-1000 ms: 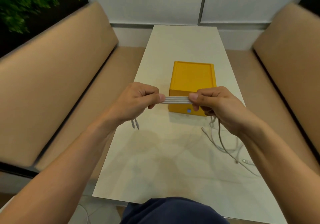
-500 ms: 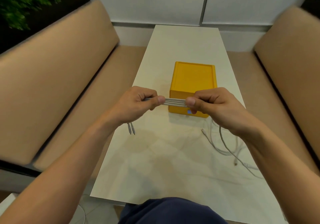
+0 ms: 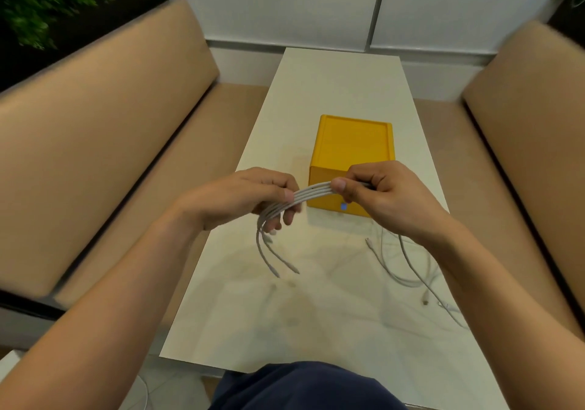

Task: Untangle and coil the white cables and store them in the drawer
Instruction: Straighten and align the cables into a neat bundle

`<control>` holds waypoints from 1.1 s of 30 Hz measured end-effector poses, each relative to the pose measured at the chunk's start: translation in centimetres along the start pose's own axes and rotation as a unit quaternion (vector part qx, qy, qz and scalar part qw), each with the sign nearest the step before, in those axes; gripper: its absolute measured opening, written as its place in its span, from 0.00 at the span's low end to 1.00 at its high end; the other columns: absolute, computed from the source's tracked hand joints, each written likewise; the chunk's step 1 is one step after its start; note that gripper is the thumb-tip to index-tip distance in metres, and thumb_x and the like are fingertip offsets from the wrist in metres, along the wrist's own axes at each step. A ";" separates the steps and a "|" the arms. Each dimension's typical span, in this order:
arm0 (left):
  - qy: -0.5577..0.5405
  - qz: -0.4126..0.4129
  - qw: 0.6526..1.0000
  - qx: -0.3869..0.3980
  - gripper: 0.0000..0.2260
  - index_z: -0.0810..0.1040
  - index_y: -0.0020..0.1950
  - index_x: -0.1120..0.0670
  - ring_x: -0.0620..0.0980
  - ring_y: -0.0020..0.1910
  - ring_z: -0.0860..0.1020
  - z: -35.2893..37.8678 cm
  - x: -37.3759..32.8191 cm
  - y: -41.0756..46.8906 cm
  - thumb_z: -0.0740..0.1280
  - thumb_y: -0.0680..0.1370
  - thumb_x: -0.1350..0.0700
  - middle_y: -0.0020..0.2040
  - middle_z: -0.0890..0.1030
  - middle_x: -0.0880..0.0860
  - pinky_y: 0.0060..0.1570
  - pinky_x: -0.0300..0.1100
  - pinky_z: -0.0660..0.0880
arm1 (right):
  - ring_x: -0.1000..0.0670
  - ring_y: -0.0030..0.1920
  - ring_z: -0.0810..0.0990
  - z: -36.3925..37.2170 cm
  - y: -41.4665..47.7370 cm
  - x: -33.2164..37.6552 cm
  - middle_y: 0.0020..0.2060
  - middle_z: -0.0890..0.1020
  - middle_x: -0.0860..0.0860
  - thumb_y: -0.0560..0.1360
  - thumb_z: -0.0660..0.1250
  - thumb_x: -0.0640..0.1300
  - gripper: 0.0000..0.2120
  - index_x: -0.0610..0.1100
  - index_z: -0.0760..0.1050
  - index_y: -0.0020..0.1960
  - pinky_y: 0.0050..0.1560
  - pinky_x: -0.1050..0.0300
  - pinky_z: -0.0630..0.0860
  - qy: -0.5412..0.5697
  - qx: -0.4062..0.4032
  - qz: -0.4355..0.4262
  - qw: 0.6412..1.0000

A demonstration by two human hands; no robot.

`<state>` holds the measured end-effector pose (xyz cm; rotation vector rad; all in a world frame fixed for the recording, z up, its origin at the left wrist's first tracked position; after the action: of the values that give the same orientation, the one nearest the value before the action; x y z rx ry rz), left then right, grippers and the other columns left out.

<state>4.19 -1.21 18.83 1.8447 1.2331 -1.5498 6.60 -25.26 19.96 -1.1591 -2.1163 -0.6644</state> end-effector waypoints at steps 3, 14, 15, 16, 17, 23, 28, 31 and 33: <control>-0.014 0.006 1.000 0.000 0.17 0.78 0.60 0.63 0.51 0.35 0.75 1.3 -0.4 0.8 0.63 0.84 0.49 0.39 0.80 0.56 0.42 0.46 0.78 | 0.55 0.27 0.66 0.5 0.1 0.4 0.24 0.70 0.56 0.82 0.67 0.52 0.18 0.44 0.80 0.38 0.29 0.59 0.59 -0.012 0.006 -0.006 1.000; 0.165 0.053 0.980 -0.099 0.12 0.84 0.43 0.50 0.49 0.31 0.64 2.0 -2.7 1.4 0.67 0.83 0.49 0.30 0.69 0.47 0.33 0.44 0.60 | 0.51 0.34 0.76 -1.5 -1.7 -0.5 0.38 0.86 0.52 0.82 0.67 0.51 0.10 0.48 0.83 0.46 0.40 0.48 0.73 0.095 0.118 0.022 0.988; 0.183 0.043 0.976 -0.106 0.12 0.84 0.43 0.50 0.47 0.29 0.64 2.0 -2.8 1.5 0.67 0.83 0.50 0.29 0.68 0.47 0.31 0.42 0.60 | 0.50 0.34 0.75 -1.6 -1.7 -0.6 0.37 0.85 0.51 0.81 0.68 0.51 0.11 0.47 0.83 0.45 0.39 0.48 0.73 0.092 0.111 0.023 0.989; 0.205 0.039 0.971 -0.116 0.12 0.84 0.43 0.50 0.44 0.27 0.63 2.1 -2.9 1.7 0.67 0.83 0.50 0.28 0.67 0.45 0.29 0.40 0.59 | 0.50 0.32 0.74 -1.6 -1.6 -0.8 0.35 0.84 0.49 0.81 0.68 0.53 0.13 0.47 0.83 0.43 0.38 0.49 0.72 0.083 0.100 0.026 0.991; 0.233 0.042 0.963 -0.127 0.11 0.84 0.43 0.50 0.43 0.26 0.63 2.1 -3.0 1.9 0.67 0.83 0.50 0.26 0.68 0.44 0.28 0.38 0.59 | 0.50 0.31 0.72 -1.4 -1.6 -0.9 0.33 0.83 0.47 0.80 0.68 0.55 0.15 0.46 0.83 0.42 0.35 0.50 0.69 0.067 0.083 0.029 0.994; 0.309 0.073 0.930 -0.187 0.09 0.81 0.43 0.47 0.44 0.30 0.69 1.8 -2.5 2.7 0.67 0.83 0.50 0.28 0.73 0.45 0.32 0.43 0.62 | 0.55 0.28 0.69 -1.4 -1.3 -0.9 0.28 0.76 0.54 0.83 0.63 0.57 0.15 0.51 0.81 0.44 0.32 0.58 0.64 -0.058 0.075 0.037 0.995; 0.262 0.061 0.953 -0.140 0.11 0.82 0.51 0.49 0.44 0.32 0.68 1.5 -1.4 2.6 0.64 0.84 0.46 0.33 0.73 0.48 0.33 0.42 0.64 | 0.56 0.28 0.71 -1.5 -0.9 -2.1 0.30 0.81 0.54 0.83 0.63 0.57 0.17 0.51 0.80 0.41 0.33 0.56 0.68 -0.071 0.093 0.065 0.991; 0.271 0.066 0.950 -0.143 0.15 0.81 0.41 0.51 0.44 0.29 0.66 1.4 -1.3 2.5 0.63 0.84 0.47 0.29 0.69 0.46 0.30 0.37 0.61 | 0.53 0.31 0.71 -1.9 -0.8 -2.1 0.33 0.80 0.47 0.82 0.63 0.59 0.17 0.50 0.82 0.43 0.36 0.52 0.68 -0.054 0.112 0.052 0.991; 0.282 0.081 0.944 -0.148 0.14 0.81 0.40 0.46 0.44 0.27 0.67 1.2 -1.4 2.5 0.64 0.84 0.48 0.26 0.69 0.44 0.29 0.36 0.61 | 0.55 0.32 0.72 -2.5 -0.7 -1.6 0.32 0.79 0.50 0.82 0.63 0.58 0.17 0.49 0.83 0.43 0.37 0.55 0.68 -0.012 0.130 0.042 0.991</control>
<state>5.68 -3.92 19.27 2.1831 1.4103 -0.7090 7.42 -28.21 20.40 -1.1068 -2.0883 -0.3260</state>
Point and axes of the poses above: each hand's wrist, its own y-axis towards the middle knuckle, its own z-axis out of the palm, x = y × z, the point moved 2 cm from there along y, towards the middle knuckle
